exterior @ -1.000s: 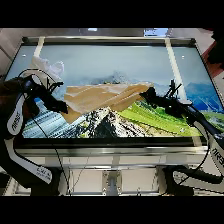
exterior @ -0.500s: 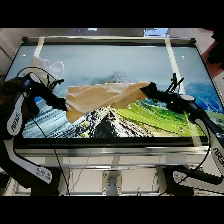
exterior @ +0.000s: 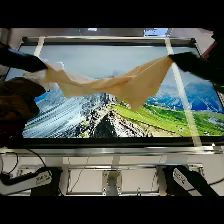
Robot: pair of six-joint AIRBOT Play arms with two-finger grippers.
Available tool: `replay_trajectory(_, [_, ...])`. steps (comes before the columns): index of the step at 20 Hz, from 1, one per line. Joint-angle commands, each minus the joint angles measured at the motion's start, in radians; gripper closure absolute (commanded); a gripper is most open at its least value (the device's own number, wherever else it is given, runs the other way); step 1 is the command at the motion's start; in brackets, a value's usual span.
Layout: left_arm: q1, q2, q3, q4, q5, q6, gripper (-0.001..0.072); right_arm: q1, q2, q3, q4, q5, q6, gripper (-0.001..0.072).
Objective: Fold the shirts.
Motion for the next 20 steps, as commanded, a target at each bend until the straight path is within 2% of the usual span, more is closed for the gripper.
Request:
replay_trajectory(1, [0.005, 0.251, 0.074, 0.037, 0.19, -0.064, 0.0694, -0.128, 0.232, 0.161, -0.256, 0.048, 0.057, 0.0686])
replay_trajectory(3, [0.004, 0.349, 0.074, 0.035, 0.341, -0.091, 0.0695, -0.18, 0.296, 0.259, -0.288, -0.001, 0.048, 0.0688])
replay_trajectory(4, [0.004, 0.372, 0.074, 0.035, 0.37, -0.091, 0.0695, -0.194, 0.299, 0.311, -0.289, -0.021, 0.048, 0.0688])
replay_trajectory(6, [0.004, 0.377, 0.072, 0.037, 0.365, -0.113, 0.0696, -0.195, 0.269, 0.38, -0.262, -0.07, 0.032, 0.0688])
replay_trajectory(8, [0.004, 0.319, 0.072, 0.037, 0.32, -0.142, 0.0696, -0.195, 0.191, 0.39, -0.155, -0.055, 0.021, 0.0689])
replay_trajectory(11, [0.001, 0.14, 0.072, 0.037, 0.219, -0.211, 0.0696, -0.182, -0.028, 0.39, -0.013, 0.098, 0.019, 0.0687])
replay_trajectory(14, [-0.03, -0.101, 0.071, 0.041, 0.087, -0.244, 0.0696, -0.065, -0.29, 0.39, -0.029, 0.154, 0.019, 0.0686])
replay_trajectory(17, [-0.079, -0.367, 0.064, 0.053, 0.069, -0.245, 0.0695, 0.11, -0.544, 0.39, -0.178, 0.056, 0.02, 0.0685])
replay_trajectory(19, [-0.109, -0.531, 0.064, 0.055, 0.162, -0.257, 0.0692, 0.214, -0.701, 0.39, -0.275, -0.094, 0.026, 0.0683])
replay_trajectory(20, [-0.117, -0.595, 0.064, 0.05, 0.238, -0.291, 0.0655, 0.253, -0.767, 0.39, -0.302, -0.183, 0.027, 0.0681])
